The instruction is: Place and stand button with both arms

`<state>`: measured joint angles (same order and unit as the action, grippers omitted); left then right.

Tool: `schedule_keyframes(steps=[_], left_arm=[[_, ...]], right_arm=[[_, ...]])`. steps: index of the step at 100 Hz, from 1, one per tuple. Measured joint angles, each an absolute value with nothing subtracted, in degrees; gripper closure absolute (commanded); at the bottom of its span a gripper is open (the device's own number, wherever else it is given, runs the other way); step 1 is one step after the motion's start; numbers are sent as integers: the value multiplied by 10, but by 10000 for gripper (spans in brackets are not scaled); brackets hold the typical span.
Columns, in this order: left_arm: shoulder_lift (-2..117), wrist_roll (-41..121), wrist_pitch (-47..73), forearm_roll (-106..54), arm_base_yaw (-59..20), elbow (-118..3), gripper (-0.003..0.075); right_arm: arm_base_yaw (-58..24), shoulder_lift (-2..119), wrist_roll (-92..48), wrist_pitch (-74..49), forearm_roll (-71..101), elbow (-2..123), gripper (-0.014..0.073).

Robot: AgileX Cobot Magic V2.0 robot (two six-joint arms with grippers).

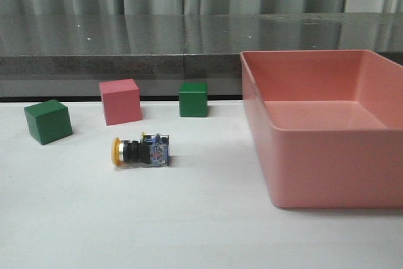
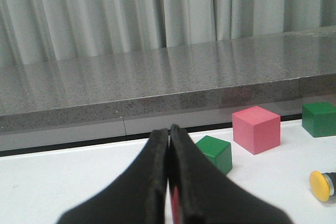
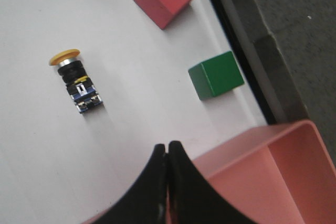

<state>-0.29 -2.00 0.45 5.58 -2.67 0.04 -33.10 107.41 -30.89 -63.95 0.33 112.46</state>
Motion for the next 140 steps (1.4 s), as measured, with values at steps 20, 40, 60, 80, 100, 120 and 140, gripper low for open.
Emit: schedule_keyframes(steps=[20,40,60,80,100,120,140], left_arm=[[-3,-20,4,56,-27,0,739],[-3,-20,4,56,-27,0,739],[-3,-20,4,56,-27,0,739],[-3,-20,4,56,-27,0,739],[-3,-20,4,56,-27,0,739],[-3,-20,4,56,-27,0,739],[-3,-20,4,56,-27,0,739]], right_arm=[[-281,1032,-201,-648,-27,1122,703],[-220,931,-132,-563,-49,1045,703],[-165,779,-101,-434,-52,867,703],[-103,619,-98,-304,-52,642,703],[-47,489,-97,-155,-55,449,703],[-31,402,-97,-91,-55,313,703],[-31,315,-97,-66,-55,250,703]])
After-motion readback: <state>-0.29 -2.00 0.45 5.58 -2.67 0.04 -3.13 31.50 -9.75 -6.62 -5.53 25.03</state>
